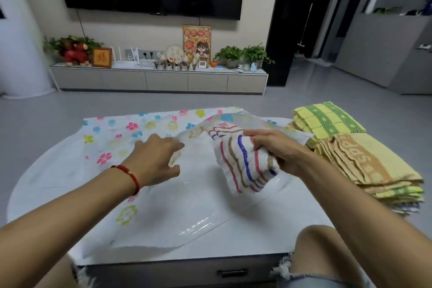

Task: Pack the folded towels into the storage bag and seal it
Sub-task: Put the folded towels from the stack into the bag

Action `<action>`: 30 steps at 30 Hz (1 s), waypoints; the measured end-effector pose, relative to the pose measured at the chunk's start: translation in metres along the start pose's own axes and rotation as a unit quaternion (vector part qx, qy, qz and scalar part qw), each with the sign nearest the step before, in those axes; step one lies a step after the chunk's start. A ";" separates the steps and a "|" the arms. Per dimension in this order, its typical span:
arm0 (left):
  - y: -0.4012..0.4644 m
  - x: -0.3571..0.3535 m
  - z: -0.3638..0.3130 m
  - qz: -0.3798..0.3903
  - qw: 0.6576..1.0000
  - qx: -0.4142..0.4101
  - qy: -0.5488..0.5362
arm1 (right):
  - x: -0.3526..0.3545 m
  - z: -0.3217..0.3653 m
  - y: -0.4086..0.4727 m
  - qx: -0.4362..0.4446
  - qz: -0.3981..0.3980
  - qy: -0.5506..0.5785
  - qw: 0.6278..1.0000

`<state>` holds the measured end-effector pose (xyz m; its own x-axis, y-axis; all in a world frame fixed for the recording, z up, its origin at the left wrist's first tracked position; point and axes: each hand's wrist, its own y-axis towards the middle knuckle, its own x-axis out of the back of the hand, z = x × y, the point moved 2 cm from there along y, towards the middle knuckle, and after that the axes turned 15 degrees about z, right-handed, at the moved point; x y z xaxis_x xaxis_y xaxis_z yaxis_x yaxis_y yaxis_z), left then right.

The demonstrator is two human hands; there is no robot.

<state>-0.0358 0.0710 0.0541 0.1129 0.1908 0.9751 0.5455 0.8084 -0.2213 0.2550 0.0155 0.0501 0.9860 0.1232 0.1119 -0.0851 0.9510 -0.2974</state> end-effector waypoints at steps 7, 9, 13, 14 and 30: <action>0.013 0.059 0.004 -0.091 0.996 0.018 -0.017 | -0.079 -0.025 0.071 0.000 0.053 0.114 0.992; 0.017 0.068 0.000 -0.106 0.994 0.016 -0.032 | -0.094 -0.015 0.109 0.067 0.049 0.233 0.969; 0.020 0.074 -0.001 -0.124 0.991 0.014 -0.040 | -0.114 -0.022 0.170 0.094 -0.023 0.363 0.927; 0.020 0.074 -0.001 -0.125 0.991 0.012 -0.036 | -0.121 -0.034 0.178 0.065 -0.035 0.334 0.940; 0.021 0.054 0.002 -0.133 0.989 -0.008 -0.058 | -0.135 -0.084 0.226 0.050 -0.119 0.207 0.970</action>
<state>-0.0203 0.0996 0.1016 -0.1324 0.0351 0.9906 0.5567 0.8295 0.0450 0.1153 0.1899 -0.1123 0.9509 -0.2072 -0.2300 0.1585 0.9641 -0.2132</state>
